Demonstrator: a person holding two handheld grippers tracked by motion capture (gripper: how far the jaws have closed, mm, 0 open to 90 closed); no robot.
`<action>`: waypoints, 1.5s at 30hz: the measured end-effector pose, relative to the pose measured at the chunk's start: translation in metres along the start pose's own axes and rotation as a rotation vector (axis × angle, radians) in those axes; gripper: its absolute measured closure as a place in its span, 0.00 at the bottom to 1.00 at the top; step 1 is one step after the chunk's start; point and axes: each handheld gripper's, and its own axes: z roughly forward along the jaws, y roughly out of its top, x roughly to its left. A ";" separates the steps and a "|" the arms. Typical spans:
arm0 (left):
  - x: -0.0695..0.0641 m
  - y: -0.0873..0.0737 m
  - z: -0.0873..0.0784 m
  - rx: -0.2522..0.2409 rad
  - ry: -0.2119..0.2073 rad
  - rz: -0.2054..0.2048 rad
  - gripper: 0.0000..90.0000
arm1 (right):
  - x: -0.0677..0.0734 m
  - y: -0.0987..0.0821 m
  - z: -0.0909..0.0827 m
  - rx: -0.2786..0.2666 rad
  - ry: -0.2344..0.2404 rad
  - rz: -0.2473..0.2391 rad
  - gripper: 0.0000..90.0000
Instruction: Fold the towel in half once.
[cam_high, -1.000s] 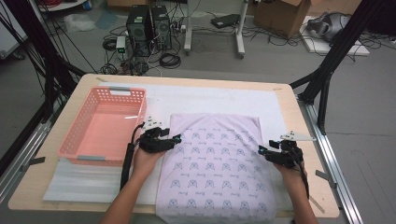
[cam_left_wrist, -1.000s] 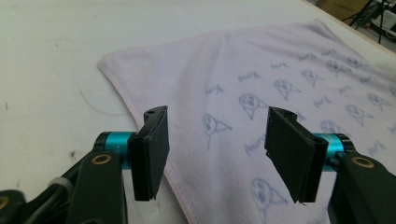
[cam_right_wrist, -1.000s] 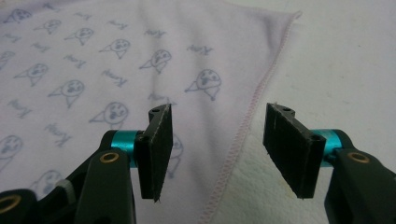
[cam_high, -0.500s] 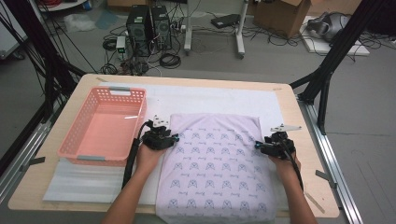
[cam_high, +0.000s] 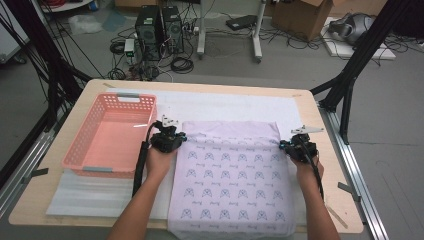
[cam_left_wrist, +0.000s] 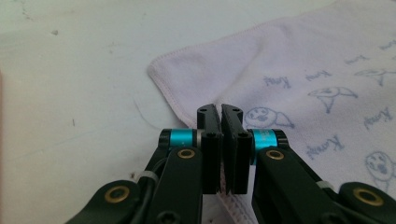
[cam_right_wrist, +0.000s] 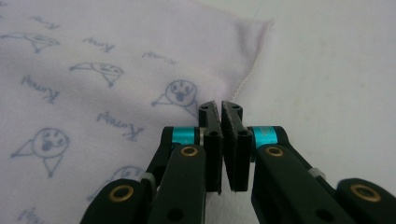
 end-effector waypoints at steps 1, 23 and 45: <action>0.001 0.004 0.000 -0.010 0.005 -0.004 0.96 | -0.001 0.004 -0.002 -0.009 -0.006 0.002 0.97; -0.006 -0.009 -0.058 -0.058 -0.133 0.028 0.96 | 0.008 -0.013 -0.064 -0.152 0.137 -0.040 0.96; -0.029 -0.084 -0.095 -0.050 -0.219 0.060 0.95 | 0.035 -0.078 -0.091 -0.097 0.184 -0.055 0.96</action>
